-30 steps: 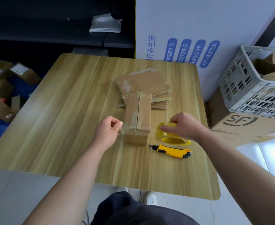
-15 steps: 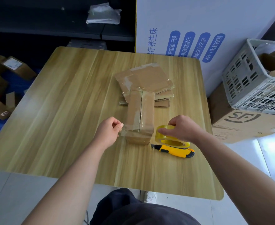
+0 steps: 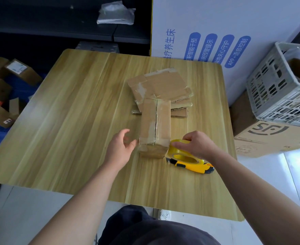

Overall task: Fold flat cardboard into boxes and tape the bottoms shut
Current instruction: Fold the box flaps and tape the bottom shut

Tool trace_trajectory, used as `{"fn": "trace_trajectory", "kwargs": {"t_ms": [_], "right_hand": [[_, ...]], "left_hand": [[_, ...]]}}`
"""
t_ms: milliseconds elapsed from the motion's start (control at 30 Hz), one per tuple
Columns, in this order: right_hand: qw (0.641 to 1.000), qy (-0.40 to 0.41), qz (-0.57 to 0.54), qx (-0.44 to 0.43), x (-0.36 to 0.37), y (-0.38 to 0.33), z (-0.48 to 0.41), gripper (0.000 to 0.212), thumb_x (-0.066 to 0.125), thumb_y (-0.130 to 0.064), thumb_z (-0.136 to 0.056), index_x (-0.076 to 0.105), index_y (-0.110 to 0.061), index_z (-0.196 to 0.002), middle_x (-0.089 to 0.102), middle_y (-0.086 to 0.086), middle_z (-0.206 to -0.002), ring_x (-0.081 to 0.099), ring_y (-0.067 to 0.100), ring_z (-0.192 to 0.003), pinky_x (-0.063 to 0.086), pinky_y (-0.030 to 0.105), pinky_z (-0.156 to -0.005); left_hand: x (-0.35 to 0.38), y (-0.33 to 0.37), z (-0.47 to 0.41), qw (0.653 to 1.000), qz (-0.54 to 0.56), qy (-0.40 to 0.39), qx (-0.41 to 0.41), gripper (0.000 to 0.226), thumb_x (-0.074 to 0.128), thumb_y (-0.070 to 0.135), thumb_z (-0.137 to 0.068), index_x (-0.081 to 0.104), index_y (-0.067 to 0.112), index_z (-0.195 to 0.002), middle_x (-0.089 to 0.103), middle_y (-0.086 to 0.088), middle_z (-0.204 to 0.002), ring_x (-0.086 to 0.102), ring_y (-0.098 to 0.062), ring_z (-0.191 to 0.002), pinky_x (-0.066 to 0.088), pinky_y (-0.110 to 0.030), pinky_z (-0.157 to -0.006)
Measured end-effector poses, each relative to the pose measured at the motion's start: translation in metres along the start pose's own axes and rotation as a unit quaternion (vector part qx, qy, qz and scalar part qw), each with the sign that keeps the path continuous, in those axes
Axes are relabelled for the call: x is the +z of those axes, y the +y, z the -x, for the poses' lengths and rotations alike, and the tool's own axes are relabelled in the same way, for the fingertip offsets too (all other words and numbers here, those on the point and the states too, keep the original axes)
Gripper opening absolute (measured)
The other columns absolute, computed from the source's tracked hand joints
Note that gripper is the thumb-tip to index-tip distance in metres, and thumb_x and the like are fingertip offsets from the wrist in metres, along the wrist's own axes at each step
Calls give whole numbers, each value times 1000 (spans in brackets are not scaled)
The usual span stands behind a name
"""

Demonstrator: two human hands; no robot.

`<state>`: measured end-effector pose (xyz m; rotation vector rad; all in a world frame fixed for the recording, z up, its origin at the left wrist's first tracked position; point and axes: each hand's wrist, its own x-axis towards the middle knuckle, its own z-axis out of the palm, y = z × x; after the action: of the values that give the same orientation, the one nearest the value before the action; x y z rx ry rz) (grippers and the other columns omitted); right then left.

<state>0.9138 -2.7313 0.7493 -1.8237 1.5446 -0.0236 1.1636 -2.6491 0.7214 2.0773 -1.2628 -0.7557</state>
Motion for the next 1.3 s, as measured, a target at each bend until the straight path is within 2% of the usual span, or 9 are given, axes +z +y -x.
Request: {"fn": "trace_trajectory", "kwargs": {"t_ms": [100,333,467,567,733,867,967,1133,1300], "right_hand": [[1000,1,-24,4,5,0,1,63,65,-64,-76,53,-4,-64,36,3,-60,36,16,-55,29,30,-51],[999,-15,-2,-34,21,-16,5,59,62,-62,-81,38,-13,-58,32,1,-59,33,18,-56,26,32,-50],[999,-23,0,-47,22,-13,5,61,55,-65,-83,36,-13,-57,34,1,-59,34,19,-57,28,32,-51],[997,-38,-12,-67,19,-2,8,61,56,-63,-85,34,-14,-58,31,1,-60,31,18,-56,26,32,-51],[998,-31,-21,-47,23,29,5,59,60,-61,-83,40,-10,-62,32,1,-59,31,17,-56,27,32,-53],[997,-34,-55,-30,34,46,5,53,58,-60,-85,54,-11,-66,41,-4,-56,40,15,-56,33,30,-54],[995,-41,-82,-36,36,47,5,45,57,-54,-89,61,-11,-75,44,-5,-59,42,13,-58,34,28,-54],[989,-58,-126,-45,39,48,10,37,54,-45,-94,58,-15,-73,44,-7,-63,40,8,-57,33,22,-52],[985,-69,-149,-49,38,49,15,41,53,-43,-95,61,-6,-81,44,-3,-66,39,8,-57,32,22,-52]], "left_hand": [[3,12,10,996,15,87,33,19,69,26,-87,73,12,-99,71,2,-85,65,-12,-77,49,-19,-72],[13,30,3,994,3,86,-60,51,65,49,-84,68,5,-111,69,-9,-102,63,-25,-96,40,-26,-70],[24,32,2,993,11,85,-85,56,65,57,-80,58,1,-80,63,-23,-90,58,-35,-80,34,-34,-53],[30,29,2,991,25,83,-102,70,62,59,-81,60,-6,-107,62,-25,-110,58,-40,-104,47,-45,-79],[30,32,4,992,36,67,-103,72,59,58,-85,54,4,-132,57,-11,-134,51,-26,-125,41,-32,-96],[29,30,3,994,22,60,-92,74,55,62,-85,53,6,-134,55,-8,-135,51,-24,-125,39,-29,-95],[29,24,1,995,21,54,-83,81,45,74,-81,59,9,-126,61,-9,-125,56,-26,-117,46,-38,-95],[35,32,25,985,58,99,-127,84,47,66,-85,26,16,-150,40,-9,-145,42,-24,-132,37,-41,-106],[57,45,71,972,142,69,-174,69,70,56,-75,37,13,-117,52,-6,-106,57,-20,-88,42,-25,-68]]}}
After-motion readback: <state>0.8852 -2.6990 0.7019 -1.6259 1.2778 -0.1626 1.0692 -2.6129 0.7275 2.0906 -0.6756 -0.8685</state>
